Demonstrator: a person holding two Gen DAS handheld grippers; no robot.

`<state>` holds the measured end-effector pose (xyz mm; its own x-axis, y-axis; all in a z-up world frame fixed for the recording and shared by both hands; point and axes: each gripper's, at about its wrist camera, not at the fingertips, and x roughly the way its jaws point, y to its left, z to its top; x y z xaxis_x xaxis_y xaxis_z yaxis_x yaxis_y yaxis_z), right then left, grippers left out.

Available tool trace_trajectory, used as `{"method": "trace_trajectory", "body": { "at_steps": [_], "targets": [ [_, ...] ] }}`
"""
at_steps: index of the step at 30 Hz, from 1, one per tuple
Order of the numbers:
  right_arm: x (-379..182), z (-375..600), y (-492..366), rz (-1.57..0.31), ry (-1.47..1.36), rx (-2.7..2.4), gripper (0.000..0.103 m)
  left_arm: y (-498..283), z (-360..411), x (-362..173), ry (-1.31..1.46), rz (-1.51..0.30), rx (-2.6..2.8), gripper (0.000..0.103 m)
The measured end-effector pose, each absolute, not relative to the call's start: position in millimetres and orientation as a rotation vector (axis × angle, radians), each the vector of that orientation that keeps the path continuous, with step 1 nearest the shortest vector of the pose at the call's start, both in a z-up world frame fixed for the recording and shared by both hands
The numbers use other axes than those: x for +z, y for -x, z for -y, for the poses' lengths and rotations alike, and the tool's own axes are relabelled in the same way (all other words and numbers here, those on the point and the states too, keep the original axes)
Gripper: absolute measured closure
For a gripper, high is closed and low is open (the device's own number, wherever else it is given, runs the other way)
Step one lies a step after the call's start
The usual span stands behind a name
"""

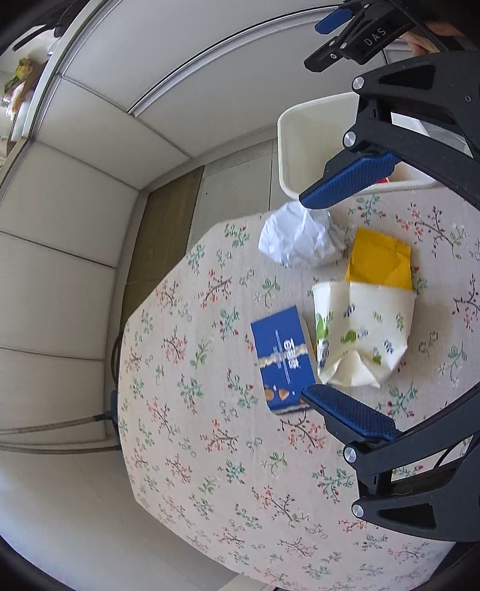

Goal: Collect trash
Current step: 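Move both open tools back over the table, then grasp the white leaf-print paper cup with the left tool while the right tool grasps the crumpled tissue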

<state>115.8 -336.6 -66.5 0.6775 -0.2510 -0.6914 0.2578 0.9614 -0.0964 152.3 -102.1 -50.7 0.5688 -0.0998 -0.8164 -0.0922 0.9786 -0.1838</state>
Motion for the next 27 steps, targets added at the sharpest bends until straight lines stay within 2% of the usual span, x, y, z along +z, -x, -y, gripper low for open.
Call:
{"method": "trace_trajectory", "body": {
  "at_steps": [8, 13, 15, 21, 27],
  "targets": [
    [-69, 311, -126, -0.791, 0.025, -0.246, 0.007, -150, 41, -94, 0.465, -1.143, -0.013, 0.013],
    [-72, 307, -130, -0.804, 0.025, -0.235, 0.007, -148, 58, -95, 0.372, -1.146, -0.052, 0.011],
    [-72, 309, -130, -0.805, 0.019, -0.24, 0.007, -148, 72, -93, 0.305, -1.144, -0.07, 0.007],
    [-76, 319, -131, -0.827, -0.013, -0.244, 0.007, -151, 101, -102, 0.142, -1.173, -0.061, 0.007],
    [-76, 314, -133, -0.83, -0.008, -0.224, 0.007, -161, 99, -124, 0.137, -1.251, -0.051, 0.007]
  ]
}}
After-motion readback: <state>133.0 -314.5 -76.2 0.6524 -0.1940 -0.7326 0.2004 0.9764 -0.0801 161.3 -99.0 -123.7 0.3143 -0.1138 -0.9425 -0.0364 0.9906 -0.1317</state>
